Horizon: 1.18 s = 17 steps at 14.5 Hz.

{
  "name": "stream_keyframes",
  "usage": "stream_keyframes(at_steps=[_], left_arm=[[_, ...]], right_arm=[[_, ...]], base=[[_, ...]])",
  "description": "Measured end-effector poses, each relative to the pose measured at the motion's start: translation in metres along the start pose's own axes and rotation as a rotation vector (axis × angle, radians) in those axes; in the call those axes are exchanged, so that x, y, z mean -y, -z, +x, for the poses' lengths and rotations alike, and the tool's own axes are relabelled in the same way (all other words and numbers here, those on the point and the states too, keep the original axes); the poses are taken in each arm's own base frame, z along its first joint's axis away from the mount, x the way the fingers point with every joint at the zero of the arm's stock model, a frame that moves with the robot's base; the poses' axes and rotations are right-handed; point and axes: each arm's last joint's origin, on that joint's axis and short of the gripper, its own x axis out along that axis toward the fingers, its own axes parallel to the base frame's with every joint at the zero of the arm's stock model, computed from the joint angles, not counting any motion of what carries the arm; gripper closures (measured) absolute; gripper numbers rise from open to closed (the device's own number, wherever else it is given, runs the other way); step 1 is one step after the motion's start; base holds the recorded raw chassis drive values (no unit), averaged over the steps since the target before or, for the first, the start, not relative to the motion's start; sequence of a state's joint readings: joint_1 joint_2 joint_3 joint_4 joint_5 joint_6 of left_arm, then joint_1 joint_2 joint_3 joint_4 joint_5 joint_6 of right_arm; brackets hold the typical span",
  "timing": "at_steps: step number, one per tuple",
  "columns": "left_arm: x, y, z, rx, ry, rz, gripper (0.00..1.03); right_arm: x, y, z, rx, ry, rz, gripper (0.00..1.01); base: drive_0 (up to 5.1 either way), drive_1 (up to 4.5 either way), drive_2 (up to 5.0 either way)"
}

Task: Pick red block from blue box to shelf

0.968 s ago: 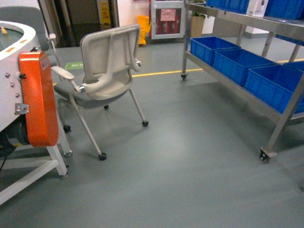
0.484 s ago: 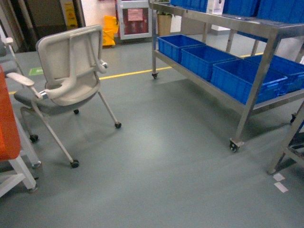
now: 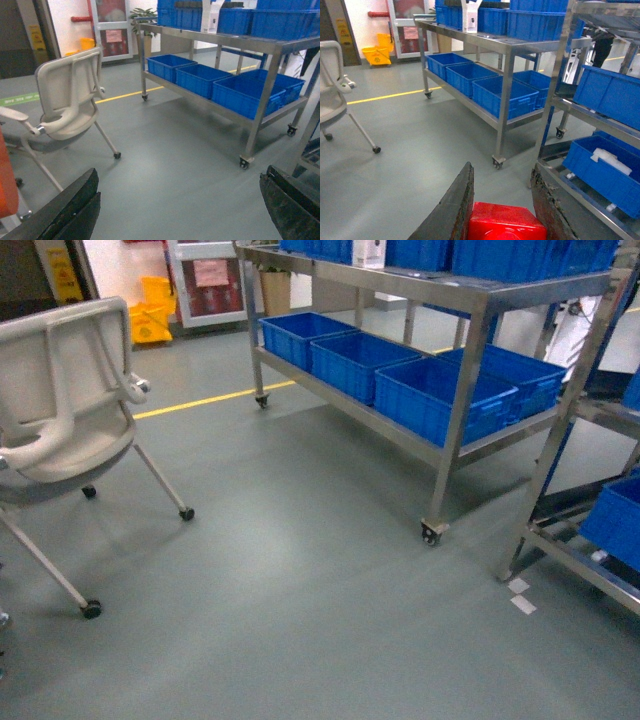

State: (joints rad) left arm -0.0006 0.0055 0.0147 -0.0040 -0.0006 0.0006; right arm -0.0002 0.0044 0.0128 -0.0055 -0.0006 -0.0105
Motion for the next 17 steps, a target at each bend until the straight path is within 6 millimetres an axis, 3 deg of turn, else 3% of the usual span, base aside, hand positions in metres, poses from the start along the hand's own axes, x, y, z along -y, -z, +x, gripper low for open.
stream_keyframes(at_steps=[17], left_arm=[[0.0,-0.0001,0.0,0.0,0.0,0.0,0.05]], right_arm=[[0.0,0.0,0.0,0.0,0.0,0.0,0.73]], base=[[-1.6,-1.59,-1.6]])
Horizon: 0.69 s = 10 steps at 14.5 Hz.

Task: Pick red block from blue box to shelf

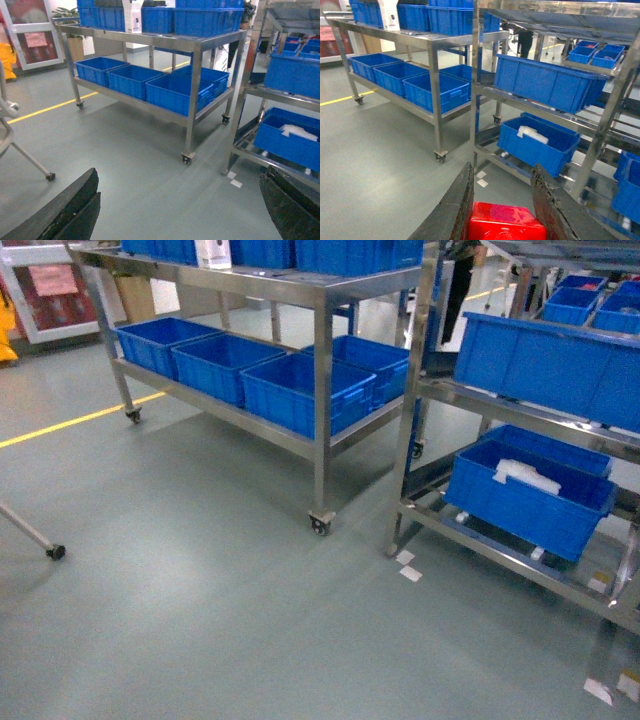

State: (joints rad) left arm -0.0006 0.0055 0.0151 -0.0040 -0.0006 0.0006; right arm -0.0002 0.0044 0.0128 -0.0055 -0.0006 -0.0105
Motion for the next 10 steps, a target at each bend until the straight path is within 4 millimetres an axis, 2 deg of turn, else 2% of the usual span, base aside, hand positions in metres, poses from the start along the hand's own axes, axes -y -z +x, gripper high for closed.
stream_keyframes(at_steps=[10], left_arm=[[0.0,0.0,0.0,0.0,0.0,0.0,0.05]], right_arm=[[0.0,0.0,0.0,0.0,0.0,0.0,0.73]], base=[[-1.5,-1.53,-1.5]])
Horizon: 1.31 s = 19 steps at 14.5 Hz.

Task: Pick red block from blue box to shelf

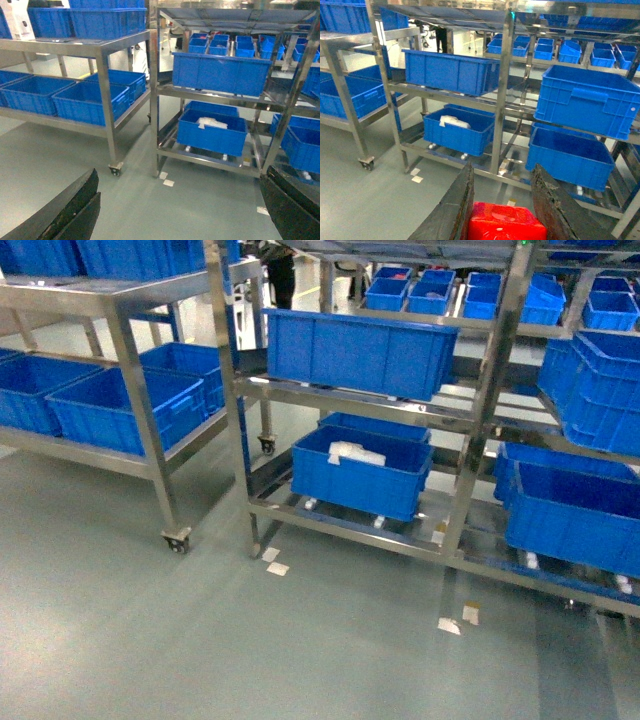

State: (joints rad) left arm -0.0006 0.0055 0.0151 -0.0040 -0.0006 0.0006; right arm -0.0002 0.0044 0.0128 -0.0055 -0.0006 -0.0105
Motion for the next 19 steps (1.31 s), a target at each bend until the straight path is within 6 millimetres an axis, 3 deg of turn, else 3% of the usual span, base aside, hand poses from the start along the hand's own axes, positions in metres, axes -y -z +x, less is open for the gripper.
stream_keyframes(at_steps=[19], left_arm=[[0.0,0.0,0.0,0.0,0.0,0.0,0.05]], right_arm=[[0.0,0.0,0.0,0.0,0.0,0.0,0.73]], base=[[-1.6,-1.61,-1.6]])
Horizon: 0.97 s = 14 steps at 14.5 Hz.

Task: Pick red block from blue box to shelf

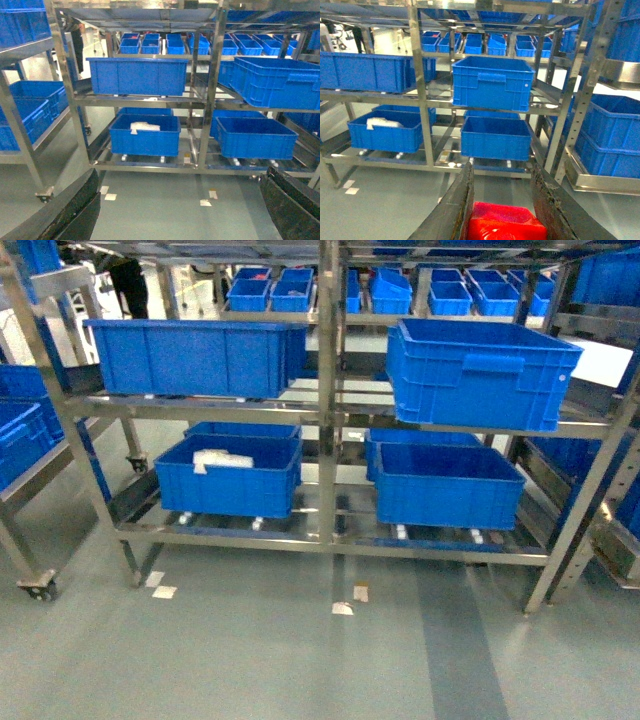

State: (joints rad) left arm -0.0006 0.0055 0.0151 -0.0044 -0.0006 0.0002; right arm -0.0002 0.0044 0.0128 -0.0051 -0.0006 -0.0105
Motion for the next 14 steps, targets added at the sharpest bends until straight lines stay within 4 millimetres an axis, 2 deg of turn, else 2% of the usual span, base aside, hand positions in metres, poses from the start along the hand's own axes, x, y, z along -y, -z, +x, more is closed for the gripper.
stream_keyframes(at_steps=[2,4,14], left_arm=[[0.0002,0.0,0.0,0.0,0.004,0.0,0.05],[0.0,-0.0001,0.0,0.002,-0.002,0.0,0.05],[0.0,0.0,0.0,0.0,0.001,0.0,0.05]], right_arm=[[0.0001,-0.0001,0.0,0.002,0.001,0.0,0.73],[0.0,-0.0006,0.0,0.006,0.0,0.0,0.73],[0.0,0.0001,0.0,-0.001,0.0,0.0,0.73]], base=[[-1.6,-1.59,-1.6],[2.7,2.01,-5.1],[0.0,3.85,-3.9]])
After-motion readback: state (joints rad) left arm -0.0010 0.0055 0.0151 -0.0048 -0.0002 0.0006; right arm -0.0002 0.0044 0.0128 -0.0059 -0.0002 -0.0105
